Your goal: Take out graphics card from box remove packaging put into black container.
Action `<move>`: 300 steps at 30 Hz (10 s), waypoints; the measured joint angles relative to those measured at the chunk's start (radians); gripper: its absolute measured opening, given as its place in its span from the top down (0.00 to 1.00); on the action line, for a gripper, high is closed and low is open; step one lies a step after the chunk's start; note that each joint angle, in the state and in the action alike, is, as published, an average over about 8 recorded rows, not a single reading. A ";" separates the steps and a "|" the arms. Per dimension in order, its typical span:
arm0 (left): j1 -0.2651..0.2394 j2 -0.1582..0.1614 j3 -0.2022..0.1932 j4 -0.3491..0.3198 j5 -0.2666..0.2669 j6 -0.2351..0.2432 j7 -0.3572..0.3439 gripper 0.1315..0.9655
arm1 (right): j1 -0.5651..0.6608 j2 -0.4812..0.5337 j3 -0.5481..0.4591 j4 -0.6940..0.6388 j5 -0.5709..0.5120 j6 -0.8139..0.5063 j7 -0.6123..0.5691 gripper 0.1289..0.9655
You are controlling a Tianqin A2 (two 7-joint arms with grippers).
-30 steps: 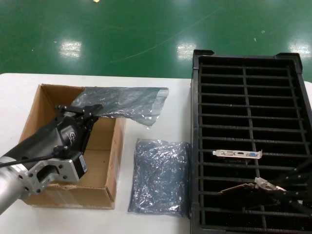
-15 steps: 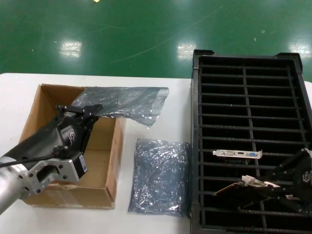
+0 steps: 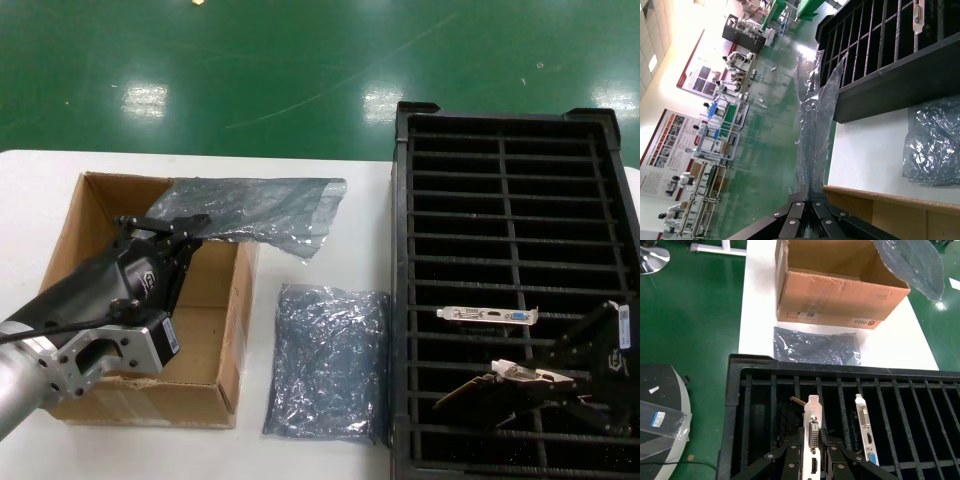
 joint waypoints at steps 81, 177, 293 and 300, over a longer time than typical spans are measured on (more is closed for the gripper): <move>-0.039 0.093 -0.071 -0.057 0.065 0.178 -0.249 0.99 | -0.463 -0.763 0.637 -0.222 -0.522 0.926 0.247 0.00; -0.266 0.330 -0.267 -0.009 0.047 0.386 -0.994 0.10 | -0.524 -0.731 0.592 -0.217 -0.332 0.998 0.107 0.00; 0.162 0.299 -0.025 0.229 -0.751 -0.438 -0.158 0.00 | -0.771 -0.609 0.416 -0.194 0.446 1.293 -0.470 0.00; 0.162 0.299 -0.025 0.229 -0.751 -0.438 -0.158 0.00 | -0.771 -0.609 0.416 -0.194 0.446 1.293 -0.470 0.00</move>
